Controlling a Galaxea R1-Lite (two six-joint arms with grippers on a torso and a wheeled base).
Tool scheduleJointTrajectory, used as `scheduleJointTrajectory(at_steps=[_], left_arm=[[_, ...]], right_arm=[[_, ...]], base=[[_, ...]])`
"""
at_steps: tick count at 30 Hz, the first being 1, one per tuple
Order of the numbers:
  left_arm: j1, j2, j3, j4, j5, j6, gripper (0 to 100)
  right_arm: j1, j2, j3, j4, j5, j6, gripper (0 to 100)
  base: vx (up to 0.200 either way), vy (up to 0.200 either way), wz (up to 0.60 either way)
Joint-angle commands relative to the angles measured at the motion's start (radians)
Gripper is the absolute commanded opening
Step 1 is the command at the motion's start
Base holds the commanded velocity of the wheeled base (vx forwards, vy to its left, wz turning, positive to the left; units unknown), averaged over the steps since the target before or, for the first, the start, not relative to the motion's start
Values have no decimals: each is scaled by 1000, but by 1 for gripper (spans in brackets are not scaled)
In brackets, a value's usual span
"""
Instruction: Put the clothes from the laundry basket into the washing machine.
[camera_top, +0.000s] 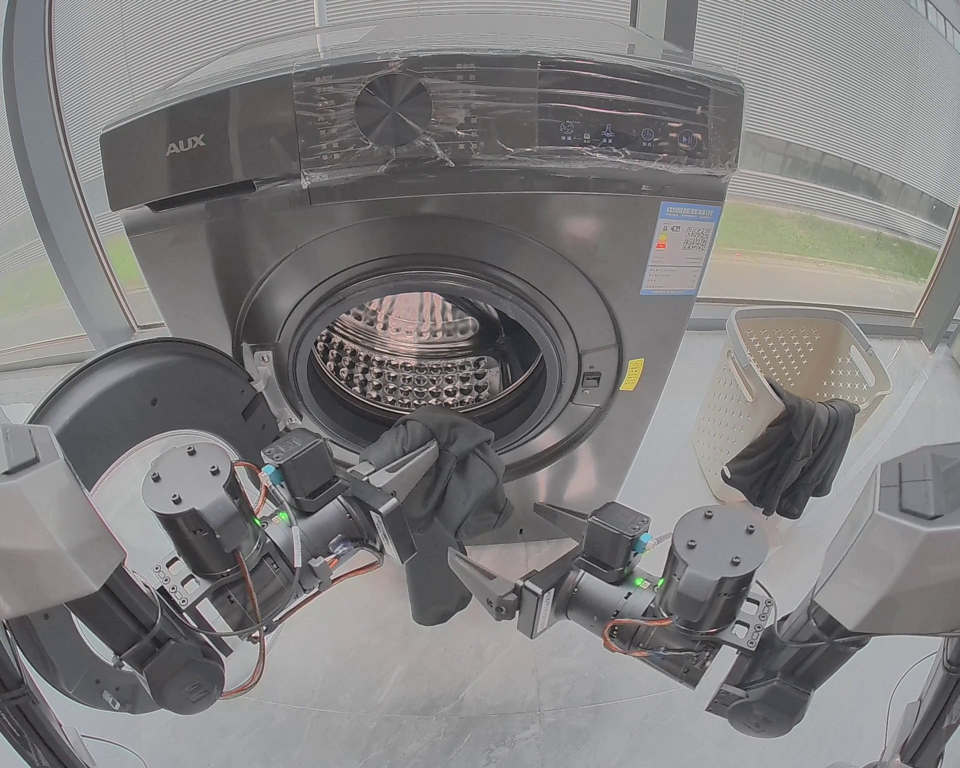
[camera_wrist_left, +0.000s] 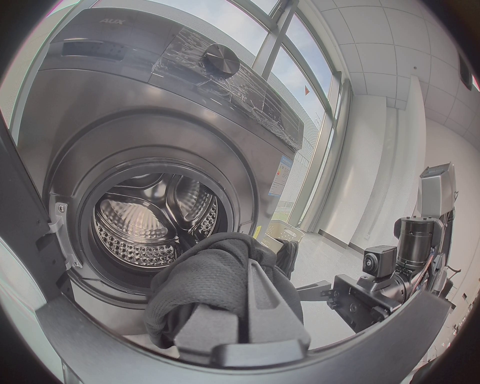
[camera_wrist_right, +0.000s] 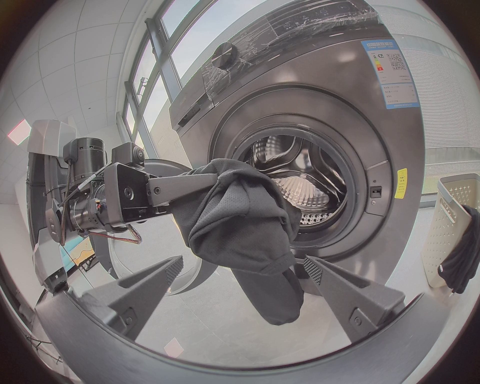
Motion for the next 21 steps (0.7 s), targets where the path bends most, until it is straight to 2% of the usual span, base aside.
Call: scheduleJointTrajectory(at_steps=[1, 4, 8, 14, 18, 19, 21], left_arm=[[0, 0, 0, -4, 0, -1, 0], [0, 0, 0, -4, 0, -1, 0], [-4, -1, 2, -4, 0, -1, 0], [-6, -1, 9, -4, -2, -1, 0], [-9, -3, 15, -4, -3, -2, 0], [-9, -3, 15, -4, -3, -2, 0], [-9, -3, 17, -4, -3, -2, 0]], right_arm=[[11, 75, -50, -21, -1, 0, 100], [14, 88, -66, -24, -2, -2, 100], [-2, 130, -142, -28, -13, -5, 100], [-25, 126, -174, -28, -16, -6, 100], [-25, 127, -174, -29, -50, -6, 100], [-25, 127, -174, -29, -50, -6, 0], [-25, 127, -175, -35, -48, -6, 0]], base=[[0, 0, 0], [0, 0, 0], [0, 0, 0], [0, 0, 0], [0, 0, 0], [0, 0, 0], [0, 0, 0]])
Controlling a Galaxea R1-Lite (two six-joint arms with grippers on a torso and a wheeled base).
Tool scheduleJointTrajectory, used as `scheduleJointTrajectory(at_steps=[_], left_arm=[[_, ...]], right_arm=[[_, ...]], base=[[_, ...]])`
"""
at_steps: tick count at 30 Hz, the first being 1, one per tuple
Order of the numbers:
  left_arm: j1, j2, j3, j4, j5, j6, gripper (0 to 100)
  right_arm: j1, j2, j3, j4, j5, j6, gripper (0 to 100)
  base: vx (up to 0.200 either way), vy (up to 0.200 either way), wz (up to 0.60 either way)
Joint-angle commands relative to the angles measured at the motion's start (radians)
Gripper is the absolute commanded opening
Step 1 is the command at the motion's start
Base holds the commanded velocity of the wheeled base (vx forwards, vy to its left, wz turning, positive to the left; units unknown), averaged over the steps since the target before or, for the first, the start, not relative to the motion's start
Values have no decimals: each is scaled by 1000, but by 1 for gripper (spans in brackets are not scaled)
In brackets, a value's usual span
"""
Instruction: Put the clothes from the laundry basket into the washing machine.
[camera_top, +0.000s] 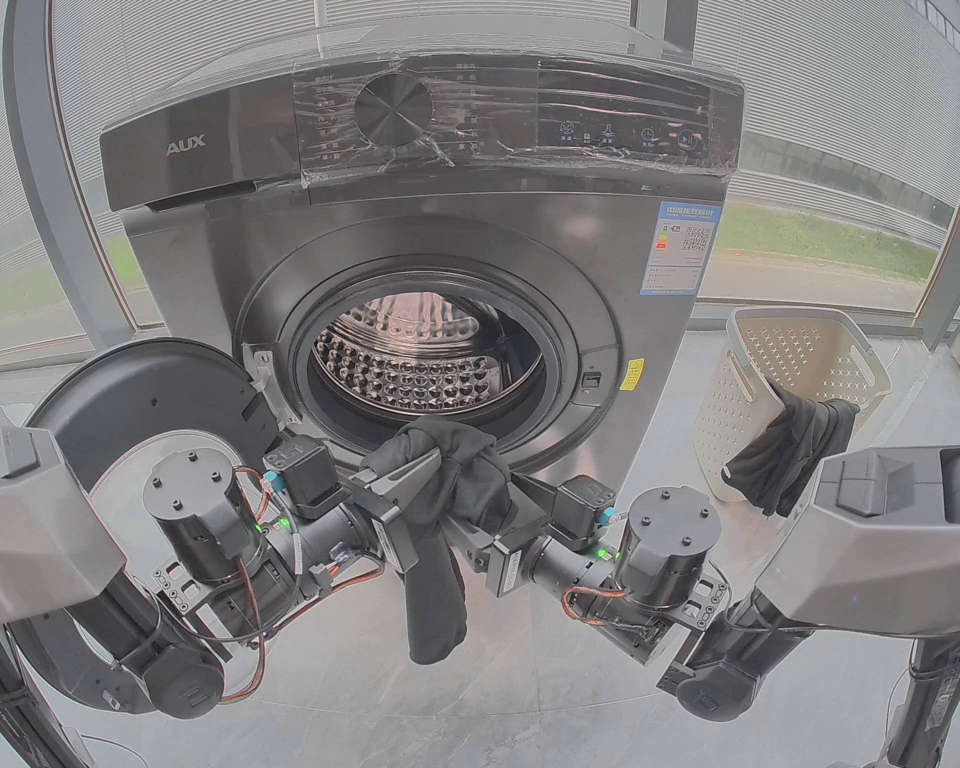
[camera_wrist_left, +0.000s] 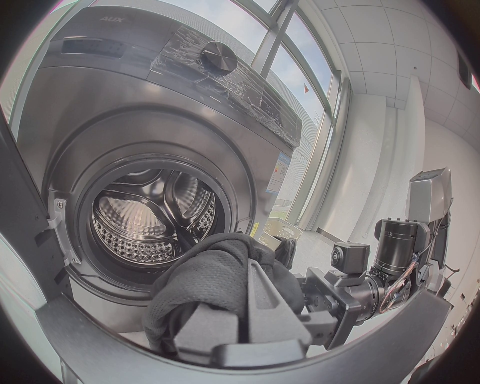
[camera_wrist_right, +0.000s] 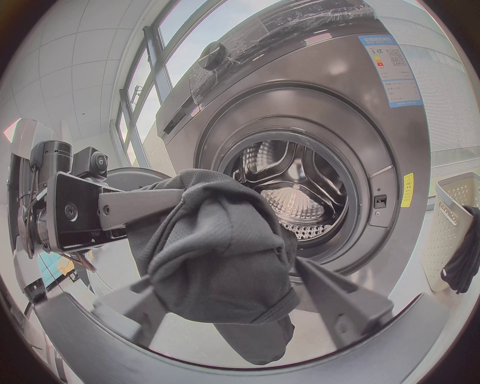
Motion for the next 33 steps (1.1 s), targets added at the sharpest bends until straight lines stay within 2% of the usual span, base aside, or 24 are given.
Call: scheduleJointTrajectory(at_steps=[1, 13, 14, 18, 22, 33], left_arm=[[-1, -2, 3, -4, 0, -2, 0], [9, 0, 12, -4, -5, 0, 0], [10, 0, 12, -4, -6, 1, 100], [28, 1, -2, -4, -6, -6, 100], [47, -2, -9, -4, -5, -29, 100], [53, 0, -14, -4, -2, -29, 100]], right_arm=[[1, 3, -4, -14, 2, -1, 0], [15, -26, 5, -17, -3, 2, 0], [15, -32, 5, -15, -4, 2, 0], [3, -61, 19, -4, -9, 2, 0], [-14, -87, 37, 0, -26, 2, 0], [-29, -110, 45, 19, -40, 3, 0]], base=[[0, 0, 0], [0, 0, 0], [0, 0, 0], [0, 0, 0], [0, 0, 0], [0, 0, 0]])
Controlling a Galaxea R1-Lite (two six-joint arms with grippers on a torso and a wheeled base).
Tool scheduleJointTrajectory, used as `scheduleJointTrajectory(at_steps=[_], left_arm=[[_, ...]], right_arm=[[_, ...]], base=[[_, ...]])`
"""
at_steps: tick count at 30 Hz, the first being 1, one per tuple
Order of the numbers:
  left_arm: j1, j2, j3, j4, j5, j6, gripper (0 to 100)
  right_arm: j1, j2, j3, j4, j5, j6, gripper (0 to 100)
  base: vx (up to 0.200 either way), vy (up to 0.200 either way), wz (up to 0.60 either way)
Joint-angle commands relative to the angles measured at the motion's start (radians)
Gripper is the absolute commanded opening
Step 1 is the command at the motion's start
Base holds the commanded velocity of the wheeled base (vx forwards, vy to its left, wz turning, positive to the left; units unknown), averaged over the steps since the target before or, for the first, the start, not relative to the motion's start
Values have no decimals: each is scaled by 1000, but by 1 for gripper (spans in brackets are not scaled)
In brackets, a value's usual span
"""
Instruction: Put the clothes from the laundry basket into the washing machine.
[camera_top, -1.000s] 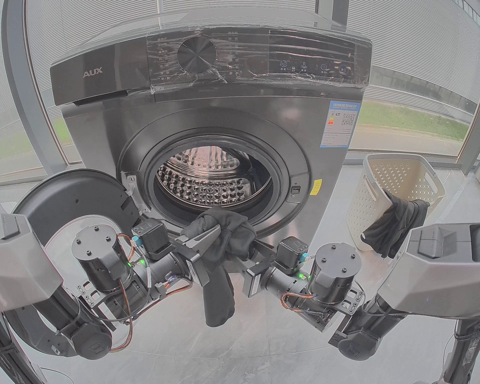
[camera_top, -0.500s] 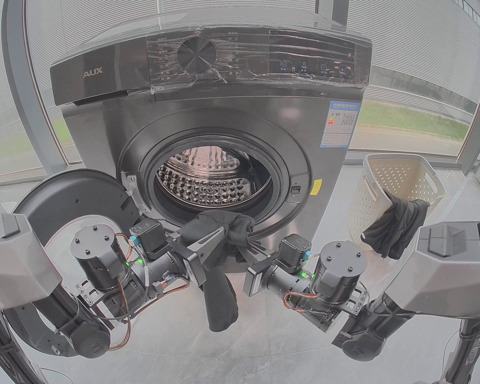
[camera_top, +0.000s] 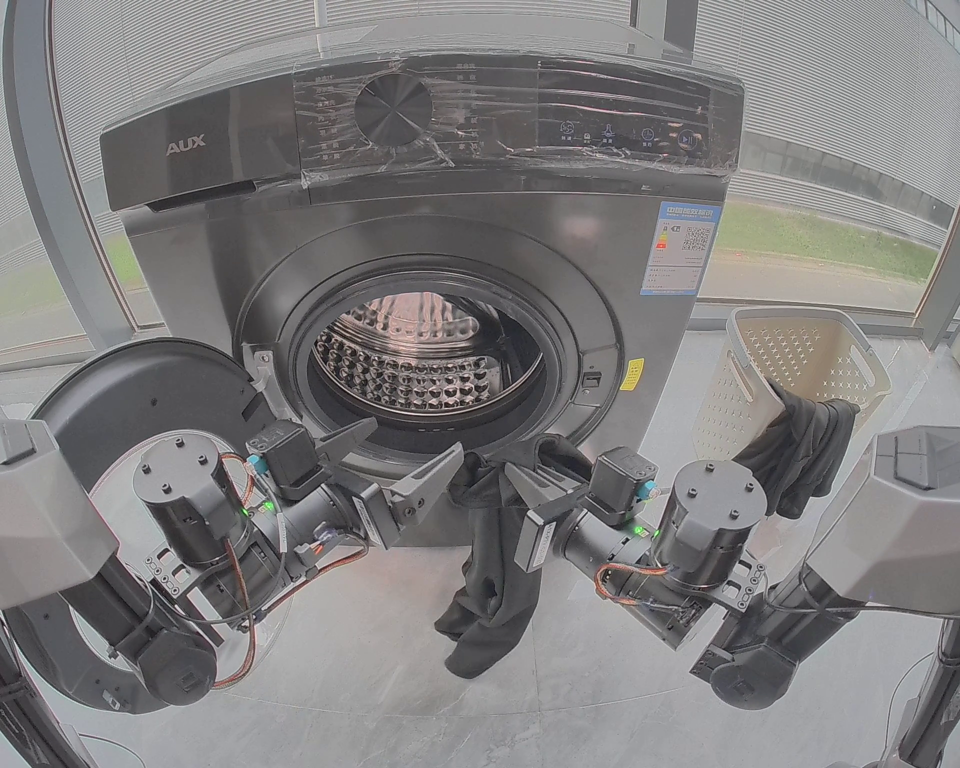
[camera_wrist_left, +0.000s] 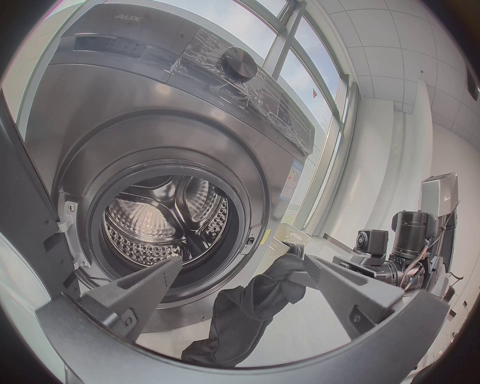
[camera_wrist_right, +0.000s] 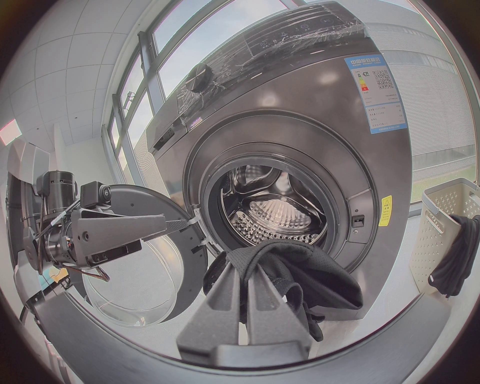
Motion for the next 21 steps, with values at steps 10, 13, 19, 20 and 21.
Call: scheduleJointTrajectory(at_steps=[10, 13, 19, 20, 21], left_arm=[[20, 41, 18, -4, 0, 10, 100], [23, 60, 19, -4, 1, 10, 100], [23, 66, 32, -4, -5, 13, 100], [23, 66, 35, -4, -6, 13, 100], [23, 68, 41, -4, -6, 13, 100]], right_arm=[[0, -29, -8, -2, 0, 2, 0], [0, -30, -14, -2, 0, 3, 0], [3, -33, -29, -2, 0, 8, 0], [3, -33, -31, -2, 2, 8, 0], [6, -33, -32, -2, 2, 8, 0]], base=[[0, 0, 0], [0, 0, 0], [0, 0, 0], [0, 0, 0], [0, 0, 0]])
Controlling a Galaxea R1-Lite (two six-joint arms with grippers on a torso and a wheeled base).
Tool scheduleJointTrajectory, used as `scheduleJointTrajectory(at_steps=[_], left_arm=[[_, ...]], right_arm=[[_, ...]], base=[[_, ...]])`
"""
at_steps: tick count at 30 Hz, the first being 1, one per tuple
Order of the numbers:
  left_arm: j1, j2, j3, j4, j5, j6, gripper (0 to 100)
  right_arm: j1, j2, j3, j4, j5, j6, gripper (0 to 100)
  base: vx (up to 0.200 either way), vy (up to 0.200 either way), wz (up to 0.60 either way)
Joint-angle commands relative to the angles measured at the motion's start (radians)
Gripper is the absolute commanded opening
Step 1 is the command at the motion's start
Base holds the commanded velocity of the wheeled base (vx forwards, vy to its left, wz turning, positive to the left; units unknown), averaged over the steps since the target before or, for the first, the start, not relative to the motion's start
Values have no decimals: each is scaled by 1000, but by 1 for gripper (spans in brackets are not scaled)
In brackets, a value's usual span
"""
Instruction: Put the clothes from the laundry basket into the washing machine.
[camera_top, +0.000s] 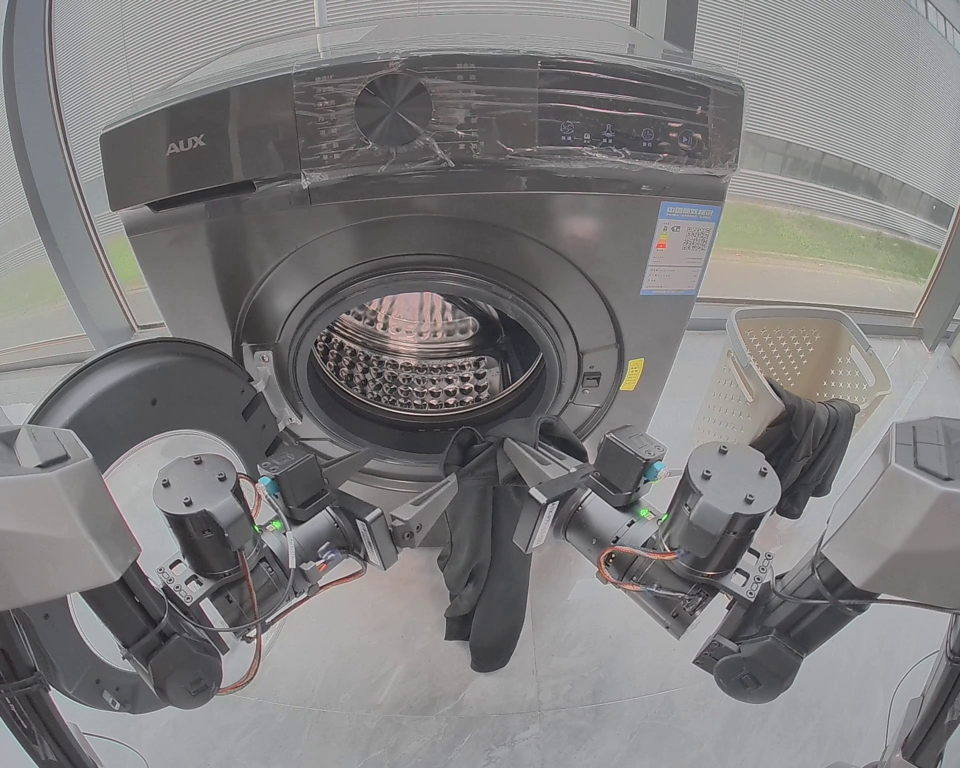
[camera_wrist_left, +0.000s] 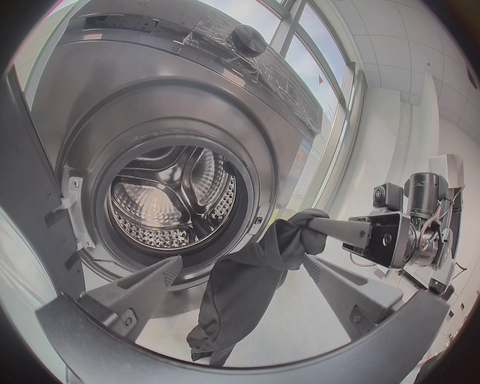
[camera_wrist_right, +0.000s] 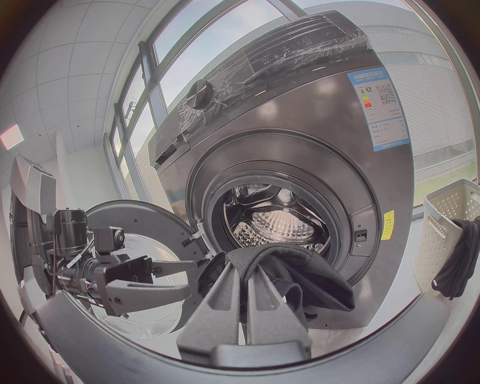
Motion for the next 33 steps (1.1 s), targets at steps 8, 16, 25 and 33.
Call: scheduleJointTrajectory(at_steps=[8, 16, 25, 33], left_arm=[[-3, 49, 17, -4, -3, 4, 100], [3, 83, 14, -6, -3, 7, 100], [46, 135, 8, -6, -24, 6, 100], [104, 217, -12, -8, -81, 6, 100]], right_arm=[[22, -27, -20, -2, 5, 0, 0], [28, -34, -19, -9, 10, 1, 0], [47, -103, 17, 0, 11, 1, 0], [51, -160, 64, 4, 24, 1, 0]], base=[[0, 0, 0], [0, 0, 0], [0, 0, 0], [0, 0, 0]])
